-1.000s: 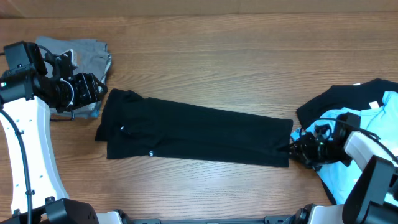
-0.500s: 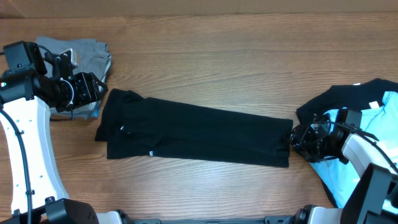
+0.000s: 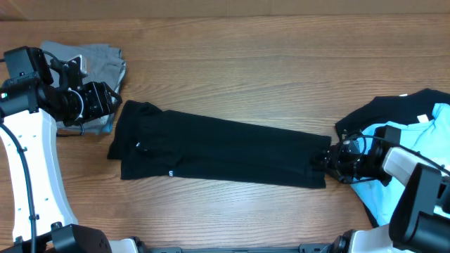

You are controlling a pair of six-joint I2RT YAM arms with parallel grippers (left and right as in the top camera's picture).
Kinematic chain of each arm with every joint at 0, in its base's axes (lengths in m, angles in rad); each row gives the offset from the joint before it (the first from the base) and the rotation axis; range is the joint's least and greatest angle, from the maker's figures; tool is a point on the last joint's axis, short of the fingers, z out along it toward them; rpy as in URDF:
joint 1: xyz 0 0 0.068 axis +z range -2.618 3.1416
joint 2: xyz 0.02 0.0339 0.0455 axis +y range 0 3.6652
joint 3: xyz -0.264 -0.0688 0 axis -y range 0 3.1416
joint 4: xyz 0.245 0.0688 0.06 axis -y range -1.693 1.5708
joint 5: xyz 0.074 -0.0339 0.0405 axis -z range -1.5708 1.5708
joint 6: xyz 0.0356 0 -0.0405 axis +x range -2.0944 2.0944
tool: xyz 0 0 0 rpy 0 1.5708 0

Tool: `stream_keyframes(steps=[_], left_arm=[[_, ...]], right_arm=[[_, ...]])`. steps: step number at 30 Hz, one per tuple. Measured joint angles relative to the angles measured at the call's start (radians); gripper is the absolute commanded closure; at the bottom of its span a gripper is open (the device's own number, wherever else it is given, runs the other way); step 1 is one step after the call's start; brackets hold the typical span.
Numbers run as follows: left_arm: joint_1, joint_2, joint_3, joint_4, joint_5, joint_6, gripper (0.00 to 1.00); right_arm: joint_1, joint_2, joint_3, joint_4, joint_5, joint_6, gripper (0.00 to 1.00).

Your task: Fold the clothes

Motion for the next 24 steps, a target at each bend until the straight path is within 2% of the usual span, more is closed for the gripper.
stream_keyframes(steps=[3,10,18,24], left_arm=[[0.000,0.000,0.000,0.000,0.000,0.000,0.40],[0.000,0.000,0.000,0.000,0.000,0.000,0.39],[0.000,0.000,0.000,-0.010,-0.034,0.000,0.40],[0.000,0.000,0.000,-0.012,-0.057,0.000,0.40]], right_arm=[[0.008,0.011,-0.003,-0.008,0.016,-0.012,0.96],[0.015,0.001,0.057,-0.128,0.086,-0.021,0.96],[0.015,-0.217,0.282,-0.323,0.201,0.036,0.96],[0.047,-0.262,0.319,-0.384,0.238,0.053,0.96]])
